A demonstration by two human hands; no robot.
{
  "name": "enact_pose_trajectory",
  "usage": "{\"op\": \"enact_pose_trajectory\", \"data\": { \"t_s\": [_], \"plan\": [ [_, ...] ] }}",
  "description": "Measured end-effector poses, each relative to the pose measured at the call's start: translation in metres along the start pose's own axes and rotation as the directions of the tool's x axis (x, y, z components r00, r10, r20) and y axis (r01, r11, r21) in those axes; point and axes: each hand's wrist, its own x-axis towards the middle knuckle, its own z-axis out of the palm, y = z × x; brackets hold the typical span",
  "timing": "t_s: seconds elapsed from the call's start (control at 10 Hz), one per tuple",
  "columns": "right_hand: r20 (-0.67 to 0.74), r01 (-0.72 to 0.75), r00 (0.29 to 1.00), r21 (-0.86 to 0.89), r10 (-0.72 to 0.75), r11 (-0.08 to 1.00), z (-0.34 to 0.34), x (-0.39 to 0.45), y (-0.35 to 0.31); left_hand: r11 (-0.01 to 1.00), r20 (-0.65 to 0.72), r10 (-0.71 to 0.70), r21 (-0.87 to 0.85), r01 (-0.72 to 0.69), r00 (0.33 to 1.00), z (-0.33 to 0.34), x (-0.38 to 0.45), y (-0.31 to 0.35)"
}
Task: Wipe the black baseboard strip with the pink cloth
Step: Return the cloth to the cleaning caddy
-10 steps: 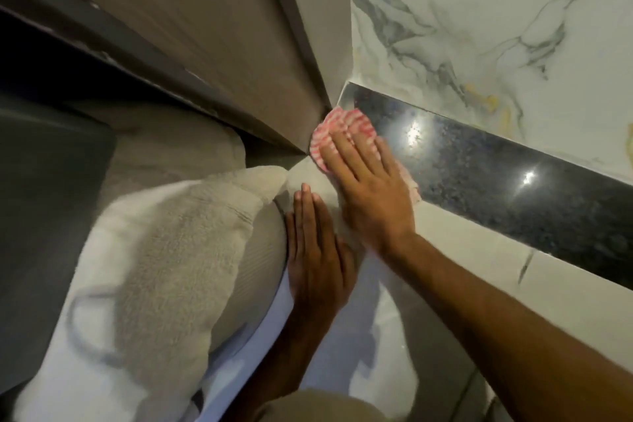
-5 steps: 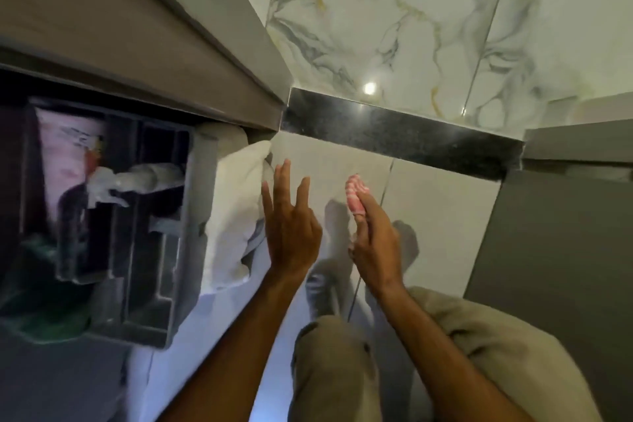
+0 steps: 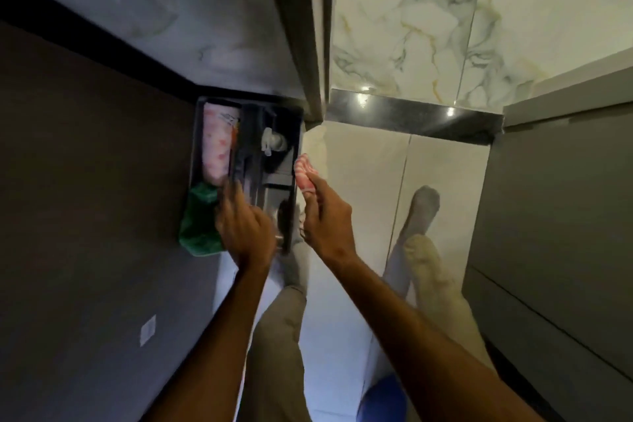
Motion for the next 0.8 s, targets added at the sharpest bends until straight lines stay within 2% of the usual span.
{"op": "enact_pose_trajectory", "data": {
  "t_s": [0.1, 0.2, 0.3, 0.4, 0.5, 0.6, 0.7, 0.8],
  "plan": [
    [-0.008, -0.088, 0.996, 0.025, 0.089, 0.996, 0.062, -0.003, 0.019, 0.999, -0.028, 0.034, -0.013, -0.034, 0.999, 0.002, 0.029, -0.036],
    [0.011, -0.292, 0.956, -0.091, 0.294, 0.952, 0.128, 0.010, 0.047, 0.975, -0.063, 0.219, -0.013, -0.220, 0.974, 0.010, 0.058, -0.069],
    [-0.052, -0.385, 0.922, -0.229, 0.384, 0.894, 0.163, 0.036, 0.074, 0.948, -0.042, 0.313, 0.067, -0.310, 0.949, 0.029, 0.089, -0.083],
    [-0.066, -0.353, 0.931, -0.399, 0.358, 0.846, 0.192, 0.074, 0.123, 0.873, -0.004, 0.425, 0.266, -0.409, 0.905, 0.071, 0.124, -0.091],
    [0.023, -0.212, 0.969, -0.428, 0.246, 0.878, 0.212, 0.075, 0.173, 0.753, 0.084, 0.509, 0.439, -0.490, 0.857, 0.105, 0.132, -0.095],
    [0.048, -0.170, 0.976, -0.445, 0.213, 0.879, 0.218, 0.060, 0.198, 0.734, 0.043, 0.538, 0.466, -0.494, 0.842, 0.119, 0.132, -0.102],
    [0.231, -0.027, 0.949, -0.617, 0.214, 0.787, 0.199, 0.043, 0.176, 0.741, 0.151, 0.505, 0.429, -0.516, 0.850, 0.098, 0.137, -0.095],
    [0.225, 0.050, 0.970, -0.552, 0.091, 0.833, 0.157, 0.016, 0.124, 0.734, 0.094, 0.507, 0.474, -0.486, 0.857, 0.061, 0.109, -0.078]
  ]
}}
